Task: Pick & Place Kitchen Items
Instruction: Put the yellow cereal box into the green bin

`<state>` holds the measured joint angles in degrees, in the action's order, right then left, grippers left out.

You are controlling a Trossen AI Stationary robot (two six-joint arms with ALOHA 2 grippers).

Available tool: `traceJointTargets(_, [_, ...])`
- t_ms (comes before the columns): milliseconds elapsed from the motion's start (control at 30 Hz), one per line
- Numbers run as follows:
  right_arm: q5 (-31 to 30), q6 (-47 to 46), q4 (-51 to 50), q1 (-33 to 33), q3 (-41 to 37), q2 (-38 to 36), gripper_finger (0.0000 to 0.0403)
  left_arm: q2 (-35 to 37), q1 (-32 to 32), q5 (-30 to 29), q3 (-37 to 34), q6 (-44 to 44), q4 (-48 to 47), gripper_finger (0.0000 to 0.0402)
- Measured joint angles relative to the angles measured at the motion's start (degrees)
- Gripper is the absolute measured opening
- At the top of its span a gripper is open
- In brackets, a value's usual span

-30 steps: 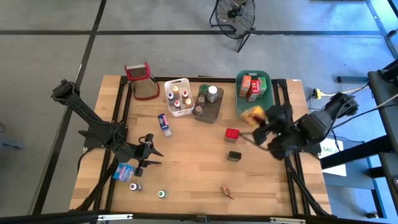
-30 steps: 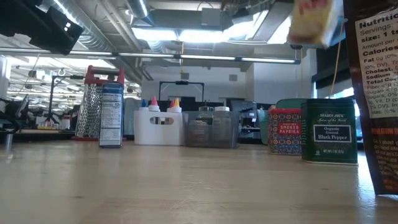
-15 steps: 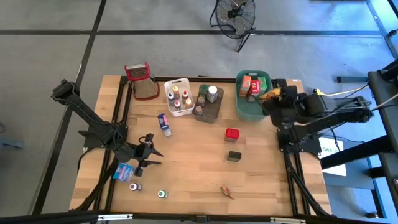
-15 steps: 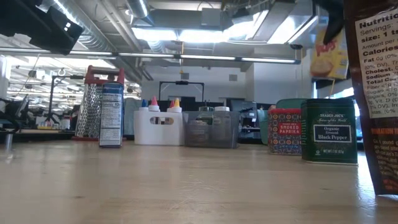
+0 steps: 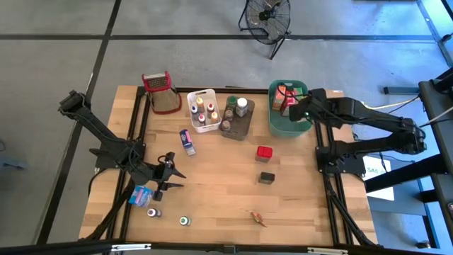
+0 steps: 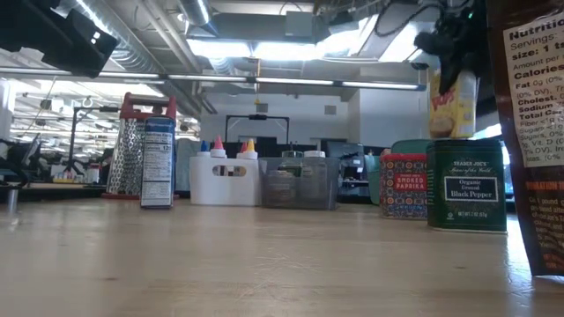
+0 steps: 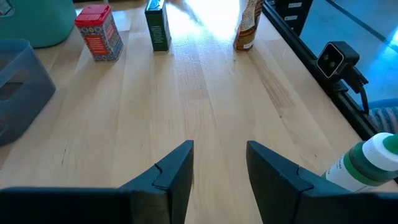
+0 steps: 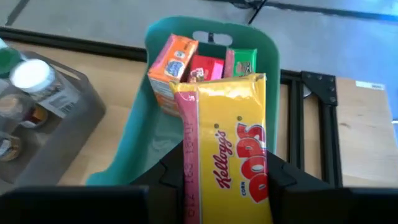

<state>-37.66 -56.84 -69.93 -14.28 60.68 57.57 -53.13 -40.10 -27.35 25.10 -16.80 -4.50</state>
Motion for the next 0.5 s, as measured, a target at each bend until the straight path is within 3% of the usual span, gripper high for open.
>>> traceJointTargets(500, [1.93, 0.63, 4.92, -5.77, -9.83, 0.00, 0.0110, -0.01, 0.00, 0.00, 0.00, 0.00, -0.01, 0.0143])
